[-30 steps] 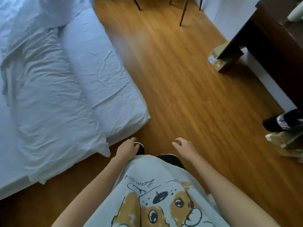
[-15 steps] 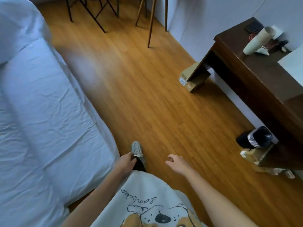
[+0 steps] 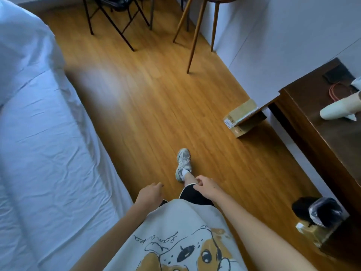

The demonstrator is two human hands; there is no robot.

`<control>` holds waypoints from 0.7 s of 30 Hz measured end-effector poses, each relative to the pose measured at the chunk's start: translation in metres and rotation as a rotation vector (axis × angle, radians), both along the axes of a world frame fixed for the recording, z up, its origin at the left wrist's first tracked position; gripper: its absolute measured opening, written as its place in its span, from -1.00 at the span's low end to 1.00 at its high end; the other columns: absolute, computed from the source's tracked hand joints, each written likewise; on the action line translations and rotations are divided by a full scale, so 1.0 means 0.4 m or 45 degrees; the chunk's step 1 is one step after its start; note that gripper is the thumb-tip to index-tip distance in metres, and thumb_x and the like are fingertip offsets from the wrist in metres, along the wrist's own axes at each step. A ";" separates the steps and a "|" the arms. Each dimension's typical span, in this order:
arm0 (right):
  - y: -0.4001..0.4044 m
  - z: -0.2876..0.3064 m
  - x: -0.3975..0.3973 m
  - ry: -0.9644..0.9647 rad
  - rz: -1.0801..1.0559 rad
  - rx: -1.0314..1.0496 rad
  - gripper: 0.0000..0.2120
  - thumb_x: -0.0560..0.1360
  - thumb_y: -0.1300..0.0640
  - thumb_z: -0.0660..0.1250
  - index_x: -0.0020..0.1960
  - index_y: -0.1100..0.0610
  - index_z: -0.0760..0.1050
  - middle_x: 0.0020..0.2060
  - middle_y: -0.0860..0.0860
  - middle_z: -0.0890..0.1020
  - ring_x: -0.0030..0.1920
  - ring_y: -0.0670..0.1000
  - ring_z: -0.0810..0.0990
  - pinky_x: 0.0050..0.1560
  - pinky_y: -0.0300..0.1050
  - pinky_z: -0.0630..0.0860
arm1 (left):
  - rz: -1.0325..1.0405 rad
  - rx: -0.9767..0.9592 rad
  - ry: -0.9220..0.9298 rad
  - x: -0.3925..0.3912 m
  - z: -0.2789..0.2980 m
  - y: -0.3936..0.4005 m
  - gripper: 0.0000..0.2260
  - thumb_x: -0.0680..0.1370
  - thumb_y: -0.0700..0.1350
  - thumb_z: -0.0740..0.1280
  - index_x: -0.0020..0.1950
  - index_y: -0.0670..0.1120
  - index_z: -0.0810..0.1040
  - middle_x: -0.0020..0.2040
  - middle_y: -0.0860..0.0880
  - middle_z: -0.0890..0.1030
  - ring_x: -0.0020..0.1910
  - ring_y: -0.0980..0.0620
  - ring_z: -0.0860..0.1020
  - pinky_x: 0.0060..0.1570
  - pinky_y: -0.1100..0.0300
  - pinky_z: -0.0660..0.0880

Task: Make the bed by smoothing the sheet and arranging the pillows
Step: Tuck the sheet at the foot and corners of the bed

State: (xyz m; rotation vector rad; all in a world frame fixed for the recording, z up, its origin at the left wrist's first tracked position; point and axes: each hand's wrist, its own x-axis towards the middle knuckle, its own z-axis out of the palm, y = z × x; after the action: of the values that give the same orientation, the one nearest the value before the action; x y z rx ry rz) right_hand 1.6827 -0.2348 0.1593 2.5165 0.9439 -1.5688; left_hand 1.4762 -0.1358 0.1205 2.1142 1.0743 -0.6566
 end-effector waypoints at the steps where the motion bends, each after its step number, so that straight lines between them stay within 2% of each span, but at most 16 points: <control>1: 0.058 -0.010 0.035 0.000 0.048 -0.011 -0.58 0.56 0.00 0.22 0.41 0.01 0.35 0.24 0.04 0.53 0.18 0.08 0.51 0.10 -0.06 0.45 | 0.005 0.010 0.003 0.029 -0.003 0.048 -0.64 0.62 -0.09 0.13 0.42 -0.02 0.35 0.24 -0.04 0.54 0.10 -0.02 0.54 -0.04 0.20 0.51; 5: 0.308 -0.058 0.171 -0.012 0.205 -0.001 -0.62 0.57 0.01 0.23 0.37 0.02 0.40 0.24 0.05 0.54 0.19 0.09 0.51 0.12 -0.07 0.44 | 0.178 0.050 0.020 0.134 -0.016 0.273 -0.66 0.62 -0.06 0.14 0.41 -0.02 0.36 0.27 -0.04 0.52 0.10 0.00 0.55 -0.03 0.22 0.52; 8: 0.511 -0.064 0.256 0.010 0.306 -0.029 -0.60 0.56 0.00 0.20 0.38 0.03 0.40 0.26 0.06 0.54 0.23 0.11 0.49 0.19 -0.04 0.44 | 0.325 -0.025 0.104 0.199 -0.009 0.430 -0.66 0.63 -0.02 0.15 0.40 -0.03 0.37 0.27 -0.04 0.52 0.09 0.00 0.55 -0.01 0.22 0.54; 11: 0.725 -0.059 0.341 0.023 0.461 -0.060 -0.60 0.55 -0.03 0.21 0.36 0.04 0.40 0.19 0.06 0.56 0.15 0.10 0.54 0.14 0.00 0.49 | 0.450 -0.023 0.126 0.268 0.002 0.599 -0.68 0.64 -0.01 0.14 0.36 -0.06 0.41 0.22 -0.04 0.56 0.06 -0.01 0.56 0.00 0.20 0.55; 15: 0.993 -0.039 0.411 0.011 0.599 0.000 -0.54 0.57 -0.03 0.20 0.44 0.06 0.33 0.32 0.06 0.50 0.23 0.09 0.51 0.13 -0.06 0.45 | 0.553 0.021 0.071 0.325 0.031 0.793 -0.70 0.63 -0.02 0.13 0.32 -0.07 0.43 0.13 -0.05 0.59 0.01 0.01 0.56 -0.11 0.22 0.51; 18: 1.171 -0.041 0.417 0.010 0.612 0.011 -0.55 0.59 -0.04 0.19 0.45 0.06 0.31 0.33 0.05 0.48 0.24 0.08 0.50 0.16 -0.03 0.46 | 0.595 0.026 0.057 0.326 0.021 0.928 -0.69 0.63 0.00 0.12 0.33 -0.05 0.43 0.16 -0.04 0.58 0.03 0.02 0.55 -0.15 0.27 0.44; 21: 1.329 -0.055 0.402 0.015 0.657 0.008 -0.56 0.59 -0.04 0.18 0.43 0.04 0.33 0.30 0.04 0.50 0.21 0.07 0.52 0.14 -0.04 0.48 | 0.681 0.019 0.039 0.307 0.001 1.066 -0.73 0.65 -0.01 0.12 0.32 -0.01 0.40 0.14 -0.01 0.59 -0.11 0.12 0.51 -0.25 0.37 0.42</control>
State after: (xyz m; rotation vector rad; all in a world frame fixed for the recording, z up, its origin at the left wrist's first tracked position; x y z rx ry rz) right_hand 1.8436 0.2969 0.1373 2.0285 1.4491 -1.4090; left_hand 1.5989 0.2905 0.1209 1.7159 1.5803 -0.4183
